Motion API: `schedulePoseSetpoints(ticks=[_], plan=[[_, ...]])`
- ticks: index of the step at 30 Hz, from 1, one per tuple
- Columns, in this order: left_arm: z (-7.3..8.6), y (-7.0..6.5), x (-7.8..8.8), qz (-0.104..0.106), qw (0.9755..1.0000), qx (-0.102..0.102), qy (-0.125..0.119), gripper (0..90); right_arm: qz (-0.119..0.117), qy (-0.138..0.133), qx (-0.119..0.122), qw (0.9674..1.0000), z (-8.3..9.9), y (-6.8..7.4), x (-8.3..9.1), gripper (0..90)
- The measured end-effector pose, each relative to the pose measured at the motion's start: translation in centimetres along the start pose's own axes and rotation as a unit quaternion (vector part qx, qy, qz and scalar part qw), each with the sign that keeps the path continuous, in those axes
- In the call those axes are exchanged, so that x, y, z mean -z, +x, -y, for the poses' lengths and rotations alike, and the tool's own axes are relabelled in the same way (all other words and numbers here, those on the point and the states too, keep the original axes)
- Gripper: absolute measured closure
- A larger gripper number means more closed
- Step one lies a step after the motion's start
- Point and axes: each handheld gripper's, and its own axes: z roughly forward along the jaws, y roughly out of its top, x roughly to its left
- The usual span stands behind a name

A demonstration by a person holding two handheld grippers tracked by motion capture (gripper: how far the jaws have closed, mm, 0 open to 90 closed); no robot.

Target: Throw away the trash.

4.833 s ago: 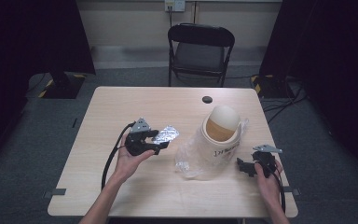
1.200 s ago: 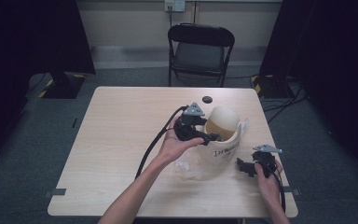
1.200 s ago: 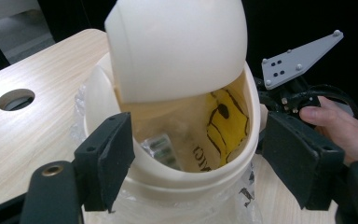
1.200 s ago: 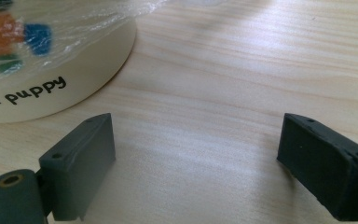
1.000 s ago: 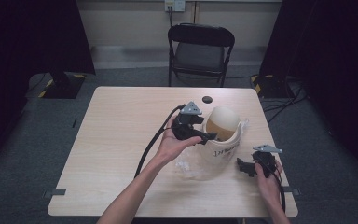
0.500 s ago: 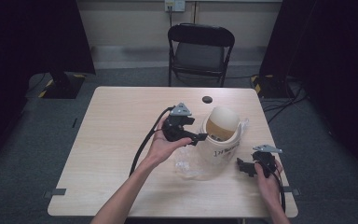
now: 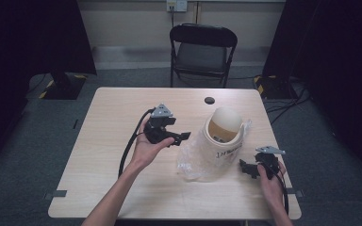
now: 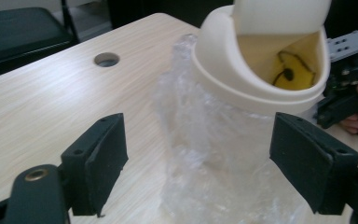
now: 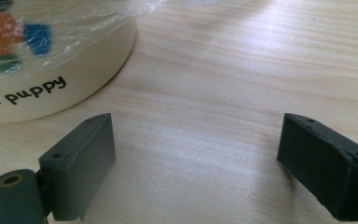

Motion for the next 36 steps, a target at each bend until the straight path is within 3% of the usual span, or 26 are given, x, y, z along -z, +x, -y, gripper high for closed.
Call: schedulePoseSetpoints(ticks=[3,12,16,20,24,32,36], plan=[[0.4,0.3,0.4,0.004,0.9999,0.010,-0.004,18.8,0.000,0.000,0.000,1.0000,0.0,0.0,0.0,10.2],[2.1,0.6,2.4,-0.012,0.9999,-0.006,0.004,18.7,0.000,0.000,0.000,1.0000,0.0,0.0,0.0,10.2],[3.4,1.1,3.6,-0.020,0.9998,0.002,0.002,18.7,0.000,0.000,0.000,1.0000,0.0,0.0,0.0,10.2],[4.9,2.4,4.7,-0.035,0.9991,0.023,0.002,18.5,0.000,0.000,0.000,1.0000,0.0,0.0,0.0,10.2],[7.0,3.8,5.8,-0.053,0.9976,0.043,0.017,18.3,0.000,0.000,0.000,1.0000,0.0,0.0,0.0,10.2],[9.4,4.7,7.4,-0.079,0.9947,0.065,0.007,19.0,0.000,0.000,0.000,1.0000,0.0,0.0,0.0,10.1],[10.9,5.2,8.0,-0.091,0.9931,0.071,0.021,19.1,0.000,0.000,0.000,1.0000,0.0,0.0,0.0,10.2]])
